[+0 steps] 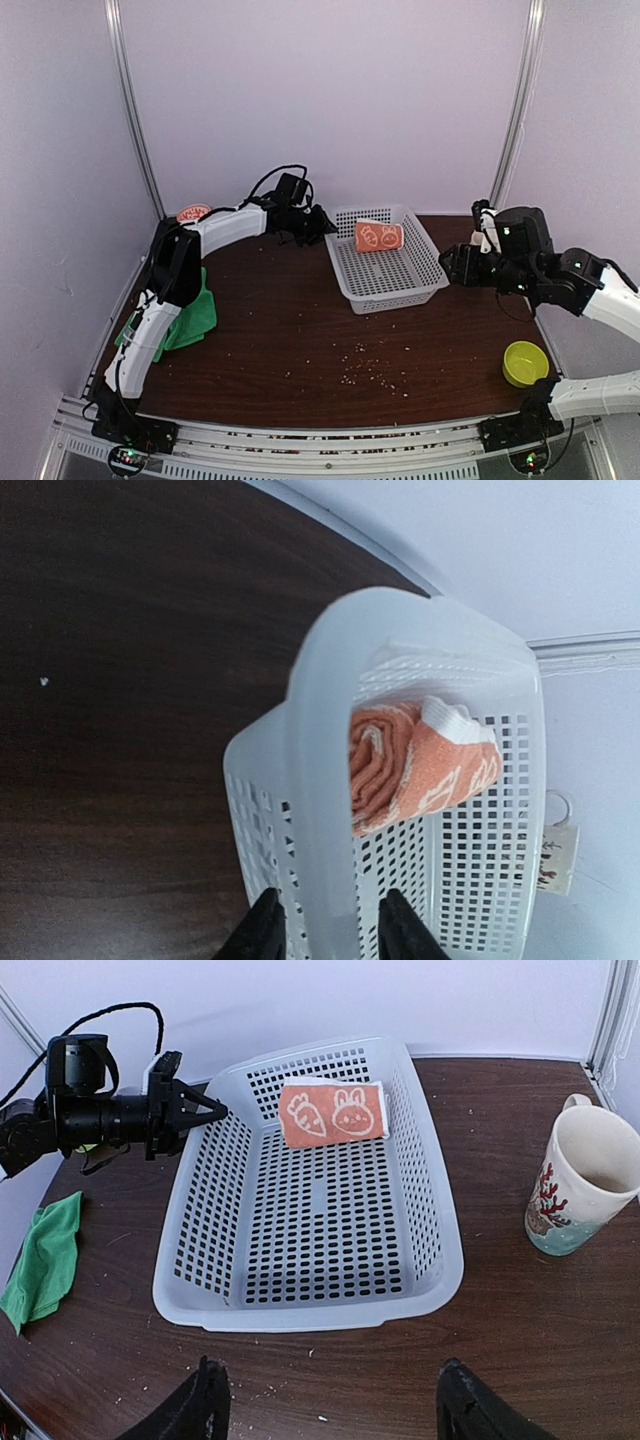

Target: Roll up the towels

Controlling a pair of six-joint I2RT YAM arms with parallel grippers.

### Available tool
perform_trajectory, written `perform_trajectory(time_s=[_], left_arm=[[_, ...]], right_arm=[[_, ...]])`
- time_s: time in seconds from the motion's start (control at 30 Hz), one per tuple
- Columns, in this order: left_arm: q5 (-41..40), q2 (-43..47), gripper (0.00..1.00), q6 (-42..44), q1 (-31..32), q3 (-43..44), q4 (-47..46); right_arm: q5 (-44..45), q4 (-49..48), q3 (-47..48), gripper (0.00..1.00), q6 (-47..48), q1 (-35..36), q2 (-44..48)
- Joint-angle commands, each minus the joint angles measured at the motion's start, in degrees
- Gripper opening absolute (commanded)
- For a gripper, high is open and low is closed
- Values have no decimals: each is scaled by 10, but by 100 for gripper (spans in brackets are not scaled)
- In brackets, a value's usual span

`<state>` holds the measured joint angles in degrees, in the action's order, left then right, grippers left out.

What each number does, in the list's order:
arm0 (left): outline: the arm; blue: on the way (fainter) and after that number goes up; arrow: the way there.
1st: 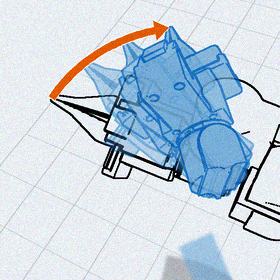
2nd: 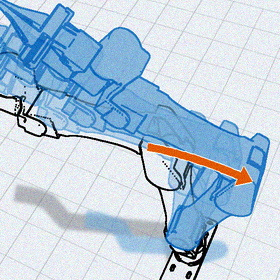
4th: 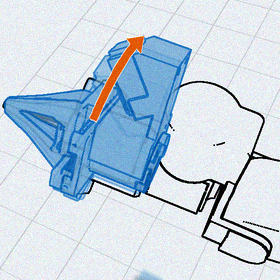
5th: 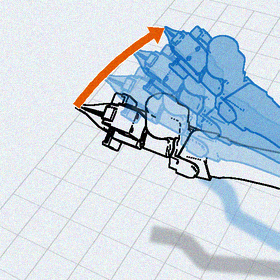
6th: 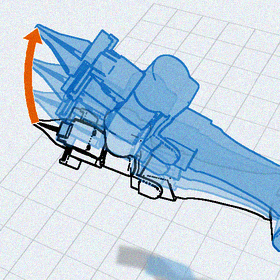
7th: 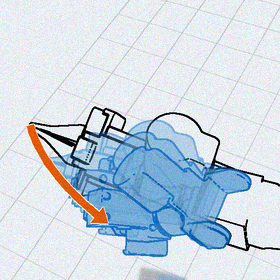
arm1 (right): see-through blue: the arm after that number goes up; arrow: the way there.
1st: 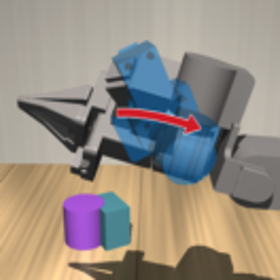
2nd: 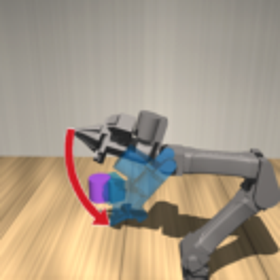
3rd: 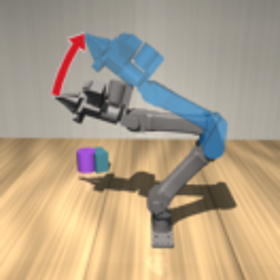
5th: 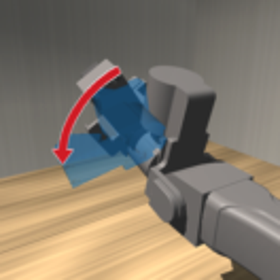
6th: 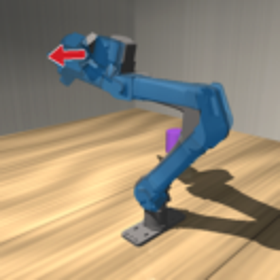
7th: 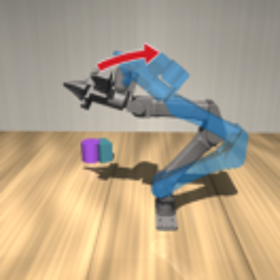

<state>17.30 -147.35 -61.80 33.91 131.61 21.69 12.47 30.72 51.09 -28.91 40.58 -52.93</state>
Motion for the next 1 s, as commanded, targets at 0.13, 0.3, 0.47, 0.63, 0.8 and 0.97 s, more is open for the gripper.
perform_trajectory(time_s=[0.13,0.3,0.47,0.63,0.8,0.97], left_arm=[[1,55,61,15,-2,-58,-40],[-18,216,96,38,-2,-215,-61],[-62,377,98,72,-3,-348,-39],[-154,533,98,117,-4,-485,38],[-272,674,98,143,-21,-616,134],[-327,813,98,130,-84,-754,179]], right_arm=[[-19,-10,-2,71,-1,-2,12],[-100,-42,-20,71,-5,7,-7],[-126,-73,-42,70,-15,76,-58],[-137,-140,-46,69,-70,151,-126],[-141,-236,-68,68,-144,150,-219],[-146,-286,-55,68,-171,96,-283]])
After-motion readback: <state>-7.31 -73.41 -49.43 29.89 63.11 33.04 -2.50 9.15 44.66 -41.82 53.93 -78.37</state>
